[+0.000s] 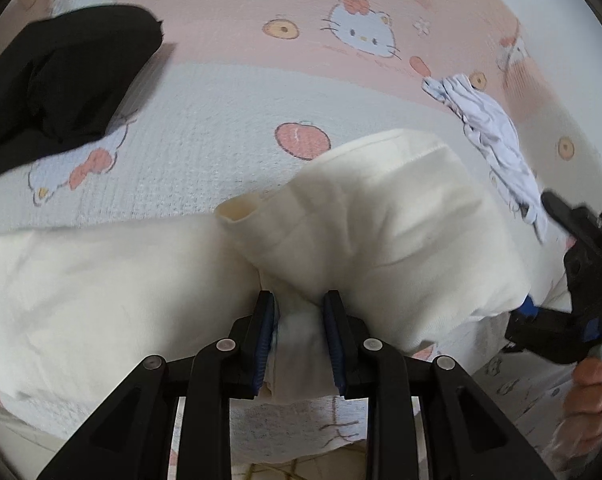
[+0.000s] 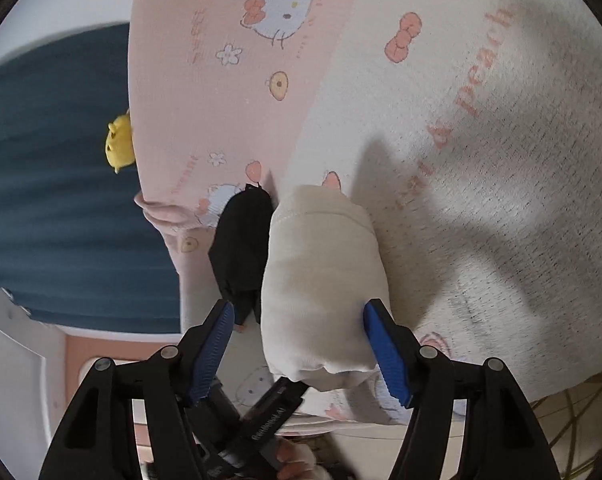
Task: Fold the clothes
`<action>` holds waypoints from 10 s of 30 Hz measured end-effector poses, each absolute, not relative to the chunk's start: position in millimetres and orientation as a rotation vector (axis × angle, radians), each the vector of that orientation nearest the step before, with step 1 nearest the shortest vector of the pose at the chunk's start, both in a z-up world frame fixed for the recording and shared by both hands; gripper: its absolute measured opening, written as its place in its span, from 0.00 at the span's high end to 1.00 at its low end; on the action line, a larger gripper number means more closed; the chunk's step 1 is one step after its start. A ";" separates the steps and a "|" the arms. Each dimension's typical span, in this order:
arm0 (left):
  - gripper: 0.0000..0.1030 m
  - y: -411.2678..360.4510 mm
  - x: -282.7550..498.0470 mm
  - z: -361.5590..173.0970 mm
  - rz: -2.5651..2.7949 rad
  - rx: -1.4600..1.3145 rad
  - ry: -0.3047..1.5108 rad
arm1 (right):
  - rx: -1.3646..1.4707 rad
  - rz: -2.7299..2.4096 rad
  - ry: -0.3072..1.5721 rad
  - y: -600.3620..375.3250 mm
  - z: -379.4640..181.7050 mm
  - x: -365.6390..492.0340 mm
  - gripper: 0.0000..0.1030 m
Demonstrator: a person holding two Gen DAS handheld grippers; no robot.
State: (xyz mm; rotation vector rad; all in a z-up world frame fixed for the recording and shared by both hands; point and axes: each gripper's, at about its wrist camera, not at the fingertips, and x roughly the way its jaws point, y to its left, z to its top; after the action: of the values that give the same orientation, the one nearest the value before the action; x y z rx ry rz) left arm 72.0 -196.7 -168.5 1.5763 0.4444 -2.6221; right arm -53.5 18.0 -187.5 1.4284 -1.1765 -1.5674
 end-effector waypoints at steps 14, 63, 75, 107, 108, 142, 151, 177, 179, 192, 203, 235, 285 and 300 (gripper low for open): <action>0.74 -212.5 64.5 -166.1 -2.521 1.645 0.660 | 1.443 -1.544 -1.246 20.2 -197.1 -52.4 0.40; 0.25 -130.8 25.0 -145.9 -2.647 1.843 0.253 | 1.590 -1.332 -1.538 24.9 -256.4 -73.4 0.23; 0.26 -149.6 47.0 -134.9 -2.785 1.639 0.444 | 1.497 -1.335 -1.449 -7.1 -233.6 -67.3 0.33; 0.26 -332.8 175.4 -162.6 -2.825 0.949 1.538 | 1.528 -1.512 -0.632 -174.2 -130.8 16.0 0.34; 0.26 -335.7 177.2 -169.0 -2.797 0.965 1.537 | 1.539 -1.508 -0.616 -179.7 -133.2 17.7 0.34; 0.18 -397.3 200.9 -132.9 -2.393 1.068 1.637 | 1.682 -1.676 -0.649 -144.9 -193.7 -5.8 0.34; 0.17 -364.2 166.9 -146.2 -2.397 1.253 1.501 | 1.673 -1.619 -0.721 -142.5 -203.3 -1.7 0.43; 0.21 -393.8 266.7 -172.4 -2.407 0.858 1.540 | 1.525 -1.742 0.215 -259.4 -142.8 71.1 0.47; 0.21 -389.4 263.6 -166.8 -2.443 0.886 1.371 | 1.498 -1.760 0.257 -261.0 -143.3 73.5 0.46; 0.20 -397.0 240.6 -165.9 -2.432 1.016 1.245 | 1.383 -1.898 -0.044 -168.8 -141.7 70.8 0.40; 0.20 -397.0 234.9 -137.4 -2.417 1.090 1.171 | 1.177 -1.891 0.466 -194.0 -166.5 133.1 0.39; 0.66 -330.5 245.6 -204.0 -2.390 1.120 1.372 | 0.796 -2.015 0.629 -217.5 -143.3 137.3 0.45; 0.31 -370.9 199.1 -191.2 -2.404 1.022 1.422 | 1.027 -2.002 0.428 -201.6 -146.5 136.9 0.61; 0.23 -379.8 231.3 -150.2 -2.389 0.907 1.313 | 1.229 -2.060 -0.008 -154.6 -130.5 85.6 0.35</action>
State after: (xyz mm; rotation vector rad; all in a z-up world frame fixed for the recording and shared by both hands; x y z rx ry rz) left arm 231.3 -379.8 -150.2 0.9073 1.3127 -2.3893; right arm 85.6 -154.6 -130.5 1.2285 -0.0084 -2.0600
